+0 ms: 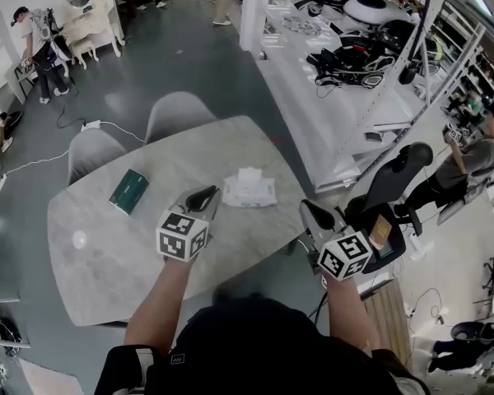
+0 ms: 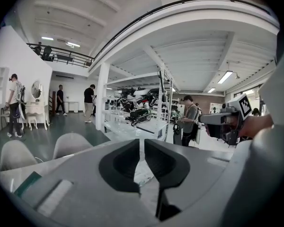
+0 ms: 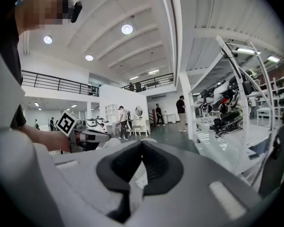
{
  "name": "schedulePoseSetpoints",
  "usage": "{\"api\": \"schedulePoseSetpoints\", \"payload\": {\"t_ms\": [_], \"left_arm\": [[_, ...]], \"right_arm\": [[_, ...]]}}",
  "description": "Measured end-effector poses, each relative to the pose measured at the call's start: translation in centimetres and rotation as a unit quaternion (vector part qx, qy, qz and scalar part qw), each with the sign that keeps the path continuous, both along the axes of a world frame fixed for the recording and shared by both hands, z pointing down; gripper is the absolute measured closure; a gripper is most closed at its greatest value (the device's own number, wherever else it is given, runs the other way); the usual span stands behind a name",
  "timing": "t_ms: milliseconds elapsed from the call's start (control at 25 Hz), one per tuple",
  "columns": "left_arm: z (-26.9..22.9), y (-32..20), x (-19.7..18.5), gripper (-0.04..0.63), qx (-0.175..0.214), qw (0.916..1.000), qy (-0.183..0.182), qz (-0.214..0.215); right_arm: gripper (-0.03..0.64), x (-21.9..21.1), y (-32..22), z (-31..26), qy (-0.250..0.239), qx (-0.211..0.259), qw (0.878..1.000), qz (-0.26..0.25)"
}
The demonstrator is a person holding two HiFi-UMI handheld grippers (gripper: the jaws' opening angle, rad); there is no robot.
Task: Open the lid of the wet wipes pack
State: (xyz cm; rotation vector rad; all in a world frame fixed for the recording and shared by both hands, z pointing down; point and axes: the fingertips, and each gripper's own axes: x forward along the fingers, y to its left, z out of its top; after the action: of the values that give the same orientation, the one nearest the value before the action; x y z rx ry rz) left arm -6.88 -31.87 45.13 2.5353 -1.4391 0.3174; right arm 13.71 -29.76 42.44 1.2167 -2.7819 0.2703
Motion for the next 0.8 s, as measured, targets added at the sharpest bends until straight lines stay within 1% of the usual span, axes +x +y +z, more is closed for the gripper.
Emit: {"api": "schedulePoseSetpoints", "payload": {"t_ms": [160, 360, 560, 800], "left_arm": [[-1.1, -0.2, -0.2, 0.555, 0.011, 0.9998, -0.003, -0.016], [-2.0, -0.5, -0.4, 0.560, 0.020, 0.9995, -0.005, -0.026], [-2.3, 0.1, -0.7, 0.563, 0.026, 0.9992, -0.006, -0.030], [-1.2, 1.0, -1.7, 0.568, 0.021, 0.9991, 0.001, -0.036]], "right_arm": [[0.614, 0.1, 0.1, -1.3, -0.009, 0.015, 1.000, -0.005], [0.615, -0.2, -0.5, -2.4, -0.004, 0.030, 1.000, -0.006], [0.615, -0.7, -0.5, -2.1, -0.009, 0.024, 1.000, -0.009], [0.615, -2.0, 0.0, -1.4, -0.005, 0.015, 1.000, -0.017]]}}
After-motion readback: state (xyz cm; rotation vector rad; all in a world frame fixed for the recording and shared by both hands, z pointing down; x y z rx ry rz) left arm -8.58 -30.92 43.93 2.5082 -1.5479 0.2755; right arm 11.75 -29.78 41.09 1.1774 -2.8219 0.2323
